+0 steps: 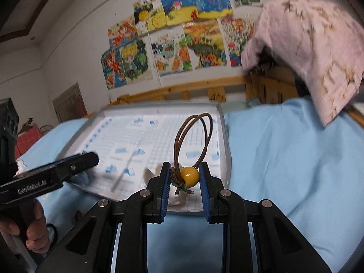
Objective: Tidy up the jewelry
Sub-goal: 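Carry the bracelet and beaded cord into the grey tray and release both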
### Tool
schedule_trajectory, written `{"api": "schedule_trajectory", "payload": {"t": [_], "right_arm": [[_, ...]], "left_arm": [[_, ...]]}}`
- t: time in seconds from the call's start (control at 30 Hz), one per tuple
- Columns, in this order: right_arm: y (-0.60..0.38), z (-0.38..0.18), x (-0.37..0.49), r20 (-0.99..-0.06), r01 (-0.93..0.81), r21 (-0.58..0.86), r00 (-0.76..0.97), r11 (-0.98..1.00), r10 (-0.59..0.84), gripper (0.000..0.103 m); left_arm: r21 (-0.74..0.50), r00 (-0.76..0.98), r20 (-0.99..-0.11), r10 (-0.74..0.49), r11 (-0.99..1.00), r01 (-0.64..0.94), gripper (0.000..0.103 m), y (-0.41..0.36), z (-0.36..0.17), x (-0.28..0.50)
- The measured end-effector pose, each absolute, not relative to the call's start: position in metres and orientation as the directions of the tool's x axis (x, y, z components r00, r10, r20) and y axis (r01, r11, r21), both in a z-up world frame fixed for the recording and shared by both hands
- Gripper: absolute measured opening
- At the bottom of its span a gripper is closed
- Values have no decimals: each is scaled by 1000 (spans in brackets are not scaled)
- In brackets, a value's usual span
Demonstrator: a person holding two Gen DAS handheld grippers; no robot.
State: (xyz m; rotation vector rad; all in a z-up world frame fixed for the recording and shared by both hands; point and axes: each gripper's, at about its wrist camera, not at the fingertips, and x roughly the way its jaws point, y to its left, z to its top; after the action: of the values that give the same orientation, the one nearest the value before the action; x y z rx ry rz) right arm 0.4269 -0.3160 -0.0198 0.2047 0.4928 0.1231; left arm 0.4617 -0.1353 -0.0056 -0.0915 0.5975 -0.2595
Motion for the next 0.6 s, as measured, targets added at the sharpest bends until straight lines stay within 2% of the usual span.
{"api": "schedule_trajectory", "payload": {"t": [0.13,0.27,0.33,0.4,0.53,0.6], "right_arm": [[-321,-36,438,-505,-45,253,846,966,171,22],[-321,-40,442,-516,-42,264,838,964,177,25],[-320,-41,442,-519,-40,265,836,963,178,29],[-321,-42,441,-518,-38,272,837,961,180,33],[-323,-40,436,-495,-36,289,850,957,182,35],[-325,-36,426,-471,-34,289,865,957,173,43]], "left_arm": [[-165,773,-579,-259,966,200,56,-138,-15,469],[-150,763,-596,-249,969,198,58,-143,-19,470],[-156,759,-598,-258,966,206,65,-145,-19,469],[-162,766,-587,-262,965,206,68,-145,-17,466],[-177,795,-553,-251,967,182,81,-139,-9,455],[-205,810,-526,-260,963,177,84,-132,-2,446]]}}
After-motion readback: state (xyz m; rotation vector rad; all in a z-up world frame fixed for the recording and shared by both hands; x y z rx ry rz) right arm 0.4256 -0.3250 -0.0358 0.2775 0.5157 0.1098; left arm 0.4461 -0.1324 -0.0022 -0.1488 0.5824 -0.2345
